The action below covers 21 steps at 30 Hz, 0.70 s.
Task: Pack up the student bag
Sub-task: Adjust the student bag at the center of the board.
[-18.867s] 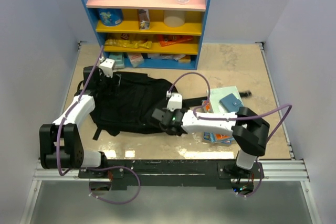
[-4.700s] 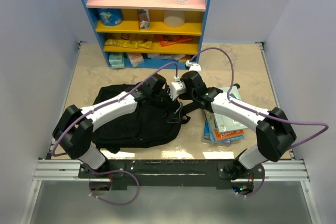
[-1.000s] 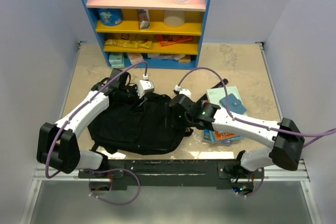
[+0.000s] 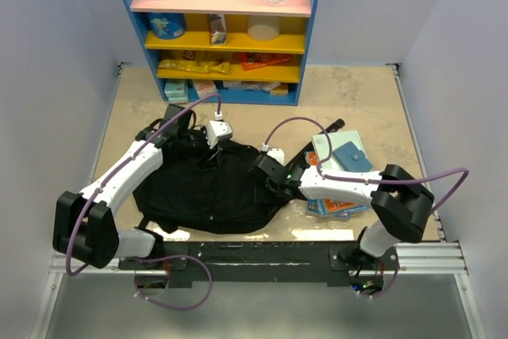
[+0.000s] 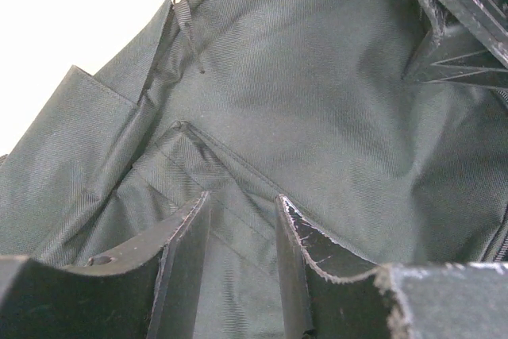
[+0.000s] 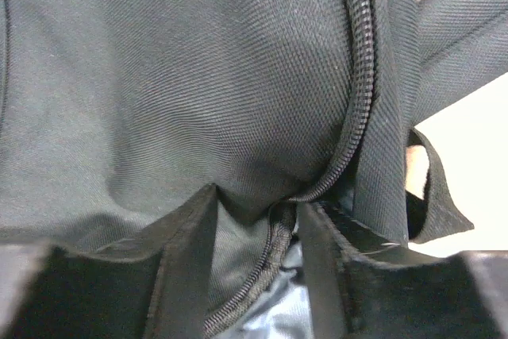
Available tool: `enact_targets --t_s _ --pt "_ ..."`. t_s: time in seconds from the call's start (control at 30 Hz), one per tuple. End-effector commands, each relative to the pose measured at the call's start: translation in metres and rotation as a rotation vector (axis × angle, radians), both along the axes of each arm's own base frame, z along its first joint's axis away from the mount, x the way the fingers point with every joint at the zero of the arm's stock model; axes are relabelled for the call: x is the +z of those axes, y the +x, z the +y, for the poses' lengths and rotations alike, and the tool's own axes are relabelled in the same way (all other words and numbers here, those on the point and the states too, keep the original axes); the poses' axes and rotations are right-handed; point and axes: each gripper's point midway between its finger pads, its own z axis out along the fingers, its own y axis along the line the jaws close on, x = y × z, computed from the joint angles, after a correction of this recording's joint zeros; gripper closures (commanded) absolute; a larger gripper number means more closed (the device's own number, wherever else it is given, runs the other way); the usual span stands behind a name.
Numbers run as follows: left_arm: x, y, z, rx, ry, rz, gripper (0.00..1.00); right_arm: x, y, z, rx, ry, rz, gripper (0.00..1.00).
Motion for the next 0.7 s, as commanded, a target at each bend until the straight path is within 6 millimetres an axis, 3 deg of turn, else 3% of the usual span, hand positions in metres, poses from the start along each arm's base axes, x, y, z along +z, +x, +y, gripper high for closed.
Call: enact_targets --t_s 0.0,0.07,0.17,0.2,0.23,0.33,0.47,0.63,0.67 --pt "0.015 -0.001 -0.006 -0.017 -0.052 -0.027 0.57 0.017 0.011 0.017 -0.025 0.121 -0.076 0.58" --pt "0.018 -0.001 -0.007 -0.019 -0.057 -0.03 0.57 0.029 0.016 0.016 -0.023 0.134 -0.113 0.71" --pt "0.022 -0.002 -0.01 -0.028 -0.071 -0.02 0.57 0.068 0.027 0.023 -0.014 0.214 -0.211 0.91" --pt "0.024 -0.002 -0.011 -0.034 -0.078 -0.024 0.57 0.093 0.03 0.028 -0.005 0.285 -0.263 0.96" --pt "0.027 -0.002 -0.012 -0.037 -0.084 -0.025 0.57 0.104 0.031 0.031 0.003 0.321 -0.287 1.0" --pt "0.038 -0.007 -0.018 -0.07 -0.118 -0.017 0.58 0.145 0.037 0.041 0.029 0.431 -0.375 1.0" --pt "0.058 -0.027 -0.028 -0.178 -0.195 -0.007 0.56 0.176 0.043 0.059 0.075 0.496 -0.425 1.0" --pt "0.095 -0.042 -0.035 -0.228 -0.273 -0.024 0.47 0.177 0.05 0.081 0.1 0.512 -0.41 1.0" --pt "0.1 -0.05 -0.036 -0.243 -0.295 0.002 0.41 0.178 0.055 0.086 0.094 0.516 -0.41 1.0"
